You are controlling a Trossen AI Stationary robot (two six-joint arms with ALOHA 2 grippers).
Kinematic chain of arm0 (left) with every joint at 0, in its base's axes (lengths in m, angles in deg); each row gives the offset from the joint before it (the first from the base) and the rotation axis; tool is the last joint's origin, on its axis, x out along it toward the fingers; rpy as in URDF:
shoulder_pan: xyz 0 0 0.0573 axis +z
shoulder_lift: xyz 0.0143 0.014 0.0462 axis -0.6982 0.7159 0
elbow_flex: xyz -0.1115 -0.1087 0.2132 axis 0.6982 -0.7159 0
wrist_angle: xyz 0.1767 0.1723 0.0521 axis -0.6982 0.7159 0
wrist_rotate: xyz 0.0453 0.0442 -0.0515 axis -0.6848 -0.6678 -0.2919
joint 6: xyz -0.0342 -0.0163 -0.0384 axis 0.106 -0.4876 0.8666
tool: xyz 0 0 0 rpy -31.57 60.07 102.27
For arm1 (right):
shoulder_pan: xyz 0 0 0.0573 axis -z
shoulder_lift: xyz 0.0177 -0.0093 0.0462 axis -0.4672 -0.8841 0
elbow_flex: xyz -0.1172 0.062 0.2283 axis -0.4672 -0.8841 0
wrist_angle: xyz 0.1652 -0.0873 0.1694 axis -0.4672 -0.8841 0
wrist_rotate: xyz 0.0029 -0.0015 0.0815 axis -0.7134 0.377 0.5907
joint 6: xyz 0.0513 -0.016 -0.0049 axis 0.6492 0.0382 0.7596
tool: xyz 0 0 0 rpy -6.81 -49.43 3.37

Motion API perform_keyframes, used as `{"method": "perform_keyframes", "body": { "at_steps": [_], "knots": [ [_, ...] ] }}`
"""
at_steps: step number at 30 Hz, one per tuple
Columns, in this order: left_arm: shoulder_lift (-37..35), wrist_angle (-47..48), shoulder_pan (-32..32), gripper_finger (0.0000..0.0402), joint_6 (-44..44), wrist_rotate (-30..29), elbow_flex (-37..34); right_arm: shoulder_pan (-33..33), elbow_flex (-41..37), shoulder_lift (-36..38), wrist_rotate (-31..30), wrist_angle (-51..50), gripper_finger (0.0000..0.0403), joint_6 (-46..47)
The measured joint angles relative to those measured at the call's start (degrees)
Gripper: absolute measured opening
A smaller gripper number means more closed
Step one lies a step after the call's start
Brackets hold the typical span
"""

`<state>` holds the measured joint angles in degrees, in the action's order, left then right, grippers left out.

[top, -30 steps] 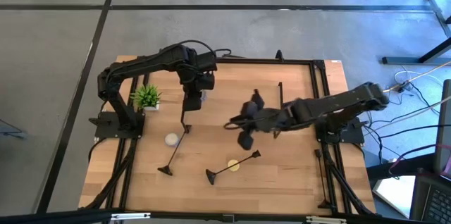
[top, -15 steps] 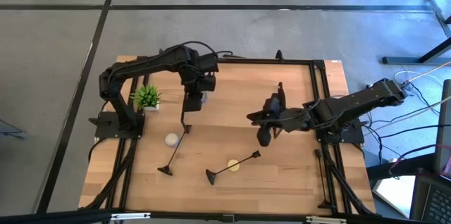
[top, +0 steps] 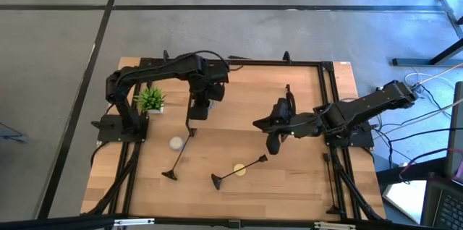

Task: Pick & Place candle stick holders
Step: Put the right blue scented candle on the shelf

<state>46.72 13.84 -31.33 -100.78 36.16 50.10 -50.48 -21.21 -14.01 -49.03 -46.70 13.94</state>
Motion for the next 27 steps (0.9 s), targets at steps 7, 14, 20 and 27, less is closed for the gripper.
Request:
{"method": "perform_keyframes", "body": {
  "at_steps": [7,14,20,27],
  "knots": [
    [0.0,-2.1,3.3,0.0002,-0.7,-0.1,0.0,-1.9,0.1,0.2,-2.6,1.1,0.0009,-1.2],
    [0.0,-2.0,9.9,0.0002,-1.8,1.2,0.0,-2.3,0.1,0.2,-2.6,1.0,0.0009,-0.1],
    [0.4,-1.4,12.7,0.0002,-3.8,3.3,0.0,-2.3,0.1,0.2,-2.6,1.0,0.0009,0.3],
    [2.8,-1.0,12.5,0.0002,-6.2,4.0,0.0,-2.3,0.2,0.2,-2.6,1.0,0.0009,0.3]
  ]
}}
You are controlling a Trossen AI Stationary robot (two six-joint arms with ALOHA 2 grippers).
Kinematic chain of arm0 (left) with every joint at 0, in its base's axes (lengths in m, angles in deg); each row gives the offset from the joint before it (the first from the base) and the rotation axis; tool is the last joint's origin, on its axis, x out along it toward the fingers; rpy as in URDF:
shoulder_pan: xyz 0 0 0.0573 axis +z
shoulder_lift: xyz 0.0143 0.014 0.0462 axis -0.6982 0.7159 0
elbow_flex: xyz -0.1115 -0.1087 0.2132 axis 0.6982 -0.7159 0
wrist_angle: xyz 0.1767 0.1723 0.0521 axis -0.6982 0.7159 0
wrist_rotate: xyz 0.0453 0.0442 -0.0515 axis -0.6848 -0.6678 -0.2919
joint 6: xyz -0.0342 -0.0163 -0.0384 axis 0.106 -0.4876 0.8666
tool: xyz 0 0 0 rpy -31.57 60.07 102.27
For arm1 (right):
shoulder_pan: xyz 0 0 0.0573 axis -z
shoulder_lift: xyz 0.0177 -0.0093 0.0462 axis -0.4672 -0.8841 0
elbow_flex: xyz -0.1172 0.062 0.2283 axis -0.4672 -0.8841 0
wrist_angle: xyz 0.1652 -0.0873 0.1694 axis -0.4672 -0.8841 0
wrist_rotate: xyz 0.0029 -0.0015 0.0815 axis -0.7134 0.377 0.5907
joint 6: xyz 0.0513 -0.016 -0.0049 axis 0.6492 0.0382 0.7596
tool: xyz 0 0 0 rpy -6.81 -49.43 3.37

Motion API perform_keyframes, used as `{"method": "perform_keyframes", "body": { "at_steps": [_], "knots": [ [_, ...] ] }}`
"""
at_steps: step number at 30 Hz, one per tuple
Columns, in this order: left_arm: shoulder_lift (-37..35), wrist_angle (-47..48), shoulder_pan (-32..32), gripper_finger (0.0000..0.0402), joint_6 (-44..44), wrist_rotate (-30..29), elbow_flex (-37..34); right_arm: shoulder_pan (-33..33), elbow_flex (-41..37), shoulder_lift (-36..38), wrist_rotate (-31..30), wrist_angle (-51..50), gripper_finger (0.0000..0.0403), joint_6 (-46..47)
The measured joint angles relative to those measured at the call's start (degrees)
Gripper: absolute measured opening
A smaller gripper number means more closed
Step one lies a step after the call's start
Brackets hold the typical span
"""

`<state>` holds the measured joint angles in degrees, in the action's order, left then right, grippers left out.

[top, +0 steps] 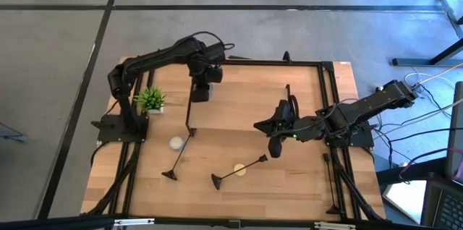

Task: Pick & Place candle stick holders
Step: Put the right blue scented candle on the shelf

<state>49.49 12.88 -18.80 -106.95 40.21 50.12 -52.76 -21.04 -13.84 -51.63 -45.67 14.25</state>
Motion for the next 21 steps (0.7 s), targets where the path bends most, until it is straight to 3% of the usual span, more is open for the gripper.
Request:
{"method": "perform_keyframes", "body": {
  "at_steps": [21],
  "knots": [
    [1.7,1.4,1.6,0.0002,-0.1,-0.4,0.0,0.0,0.0,0.0,0.0,-0.5,0.0009,0.4]
  ]
}}
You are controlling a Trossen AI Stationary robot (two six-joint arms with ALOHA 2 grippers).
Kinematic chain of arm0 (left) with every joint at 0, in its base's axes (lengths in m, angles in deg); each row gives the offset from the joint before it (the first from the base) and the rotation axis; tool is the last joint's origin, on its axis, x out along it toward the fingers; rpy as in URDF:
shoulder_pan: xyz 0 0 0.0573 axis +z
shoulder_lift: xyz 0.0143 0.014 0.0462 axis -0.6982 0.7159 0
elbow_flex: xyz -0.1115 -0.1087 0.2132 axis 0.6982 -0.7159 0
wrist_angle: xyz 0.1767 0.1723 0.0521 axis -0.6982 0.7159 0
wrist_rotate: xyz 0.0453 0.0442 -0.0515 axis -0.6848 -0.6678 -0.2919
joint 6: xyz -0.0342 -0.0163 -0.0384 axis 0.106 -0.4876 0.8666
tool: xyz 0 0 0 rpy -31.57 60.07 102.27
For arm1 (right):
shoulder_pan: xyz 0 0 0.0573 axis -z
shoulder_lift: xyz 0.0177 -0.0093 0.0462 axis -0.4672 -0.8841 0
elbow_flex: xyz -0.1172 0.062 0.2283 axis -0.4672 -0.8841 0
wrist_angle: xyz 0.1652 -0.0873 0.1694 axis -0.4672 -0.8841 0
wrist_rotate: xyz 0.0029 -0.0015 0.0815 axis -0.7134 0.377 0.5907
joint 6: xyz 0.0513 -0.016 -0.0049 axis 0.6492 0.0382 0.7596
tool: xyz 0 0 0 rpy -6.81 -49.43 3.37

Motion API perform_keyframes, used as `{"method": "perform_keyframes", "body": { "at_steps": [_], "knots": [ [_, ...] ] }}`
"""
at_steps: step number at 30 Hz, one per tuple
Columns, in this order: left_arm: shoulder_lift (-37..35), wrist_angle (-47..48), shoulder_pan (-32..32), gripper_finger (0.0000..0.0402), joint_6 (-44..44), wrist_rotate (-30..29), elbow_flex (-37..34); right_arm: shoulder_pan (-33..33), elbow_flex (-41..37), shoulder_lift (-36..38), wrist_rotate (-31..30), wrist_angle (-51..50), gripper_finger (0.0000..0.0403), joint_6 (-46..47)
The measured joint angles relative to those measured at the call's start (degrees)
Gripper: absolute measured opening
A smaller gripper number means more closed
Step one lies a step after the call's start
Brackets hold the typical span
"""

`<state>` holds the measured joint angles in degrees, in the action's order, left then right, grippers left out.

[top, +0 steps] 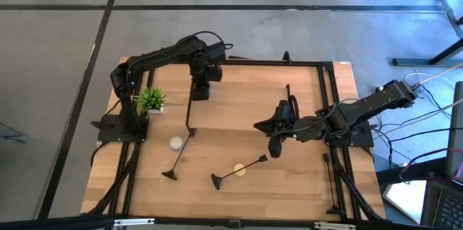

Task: Pick & Place candle stick holders
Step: Put the right blue scented candle on the shelf

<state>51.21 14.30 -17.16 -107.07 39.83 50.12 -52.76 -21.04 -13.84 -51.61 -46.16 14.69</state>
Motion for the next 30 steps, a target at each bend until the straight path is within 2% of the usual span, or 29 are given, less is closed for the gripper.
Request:
{"method": "perform_keyframes", "body": {
  "at_steps": [9,16,23,30],
  "knots": [
    [0.0,0.6,0.0,0.0006,1.7,-0.5,0.0,0.0,0.0,0.0,0.0,0.0,0.0009,0.0],
    [-0.1,0.6,-0.5,0.0046,3.0,-6.8,0.0,0.0,0.0,0.0,0.0,0.0,0.0009,0.0],
    [-0.1,0.7,-1.5,0.0083,3.2,-5.4,0.0,0.0,0.0,0.0,0.0,-0.3,0.0009,0.0],
    [-0.2,0.7,-2.1,0.0090,3.8,-5.4,0.0,0.0,0.0,0.0,0.0,-1.3,0.0009,0.0]
  ]
}}
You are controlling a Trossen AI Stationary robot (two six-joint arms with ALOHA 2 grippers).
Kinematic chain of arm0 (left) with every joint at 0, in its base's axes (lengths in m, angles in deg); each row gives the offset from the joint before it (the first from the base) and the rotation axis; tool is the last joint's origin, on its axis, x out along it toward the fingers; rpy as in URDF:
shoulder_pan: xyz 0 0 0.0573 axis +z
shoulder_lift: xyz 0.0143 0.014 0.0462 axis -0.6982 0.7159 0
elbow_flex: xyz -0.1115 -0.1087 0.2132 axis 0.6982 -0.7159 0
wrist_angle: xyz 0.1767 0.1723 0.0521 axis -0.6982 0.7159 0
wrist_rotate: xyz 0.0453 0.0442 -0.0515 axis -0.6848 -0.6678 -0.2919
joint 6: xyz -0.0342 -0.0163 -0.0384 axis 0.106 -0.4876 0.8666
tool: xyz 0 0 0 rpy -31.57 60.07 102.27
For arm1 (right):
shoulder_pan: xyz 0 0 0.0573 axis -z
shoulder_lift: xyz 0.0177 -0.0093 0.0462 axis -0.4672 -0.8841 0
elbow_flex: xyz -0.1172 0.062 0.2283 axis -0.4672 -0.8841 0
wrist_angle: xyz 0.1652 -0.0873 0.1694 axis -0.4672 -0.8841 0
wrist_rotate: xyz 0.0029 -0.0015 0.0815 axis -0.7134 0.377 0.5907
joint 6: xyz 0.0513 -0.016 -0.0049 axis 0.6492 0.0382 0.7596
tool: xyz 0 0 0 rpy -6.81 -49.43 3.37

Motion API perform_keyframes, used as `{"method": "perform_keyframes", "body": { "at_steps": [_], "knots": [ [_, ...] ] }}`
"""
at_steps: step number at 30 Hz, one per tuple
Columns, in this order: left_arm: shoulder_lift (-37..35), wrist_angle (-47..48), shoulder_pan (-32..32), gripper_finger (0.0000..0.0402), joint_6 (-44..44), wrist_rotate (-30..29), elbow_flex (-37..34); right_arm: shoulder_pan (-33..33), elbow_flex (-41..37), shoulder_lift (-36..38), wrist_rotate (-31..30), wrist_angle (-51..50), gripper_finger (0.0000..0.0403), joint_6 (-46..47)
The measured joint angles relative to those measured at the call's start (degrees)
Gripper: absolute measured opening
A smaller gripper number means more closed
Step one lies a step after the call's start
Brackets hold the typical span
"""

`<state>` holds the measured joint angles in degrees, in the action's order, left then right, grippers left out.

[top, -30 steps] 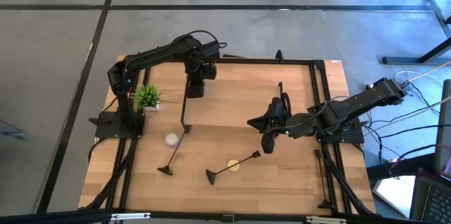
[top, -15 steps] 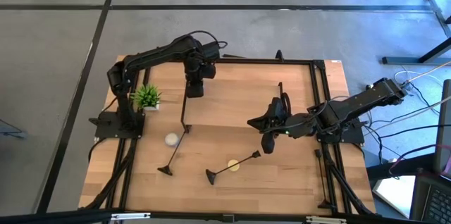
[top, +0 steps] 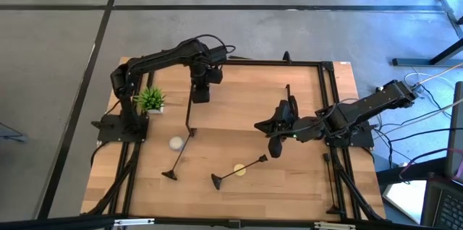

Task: Pick & Place candle stick holders
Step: Put the right blue scented candle on the shelf

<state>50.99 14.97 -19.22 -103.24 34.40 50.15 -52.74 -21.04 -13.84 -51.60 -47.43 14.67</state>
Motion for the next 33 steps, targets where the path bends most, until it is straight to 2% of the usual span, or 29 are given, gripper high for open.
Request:
{"method": "perform_keyframes", "body": {
  "at_steps": [26,33],
  "knots": [
    [-2.2,0.3,0.0,0.0090,0.8,-0.9,0.0,0.0,0.0,0.0,0.0,0.0,0.0009,0.0],
    [-2.2,0.7,-0.5,0.0128,1.3,-4.9,0.0,0.0,0.0,0.0,0.0,0.0,0.0009,0.0]
  ]
}}
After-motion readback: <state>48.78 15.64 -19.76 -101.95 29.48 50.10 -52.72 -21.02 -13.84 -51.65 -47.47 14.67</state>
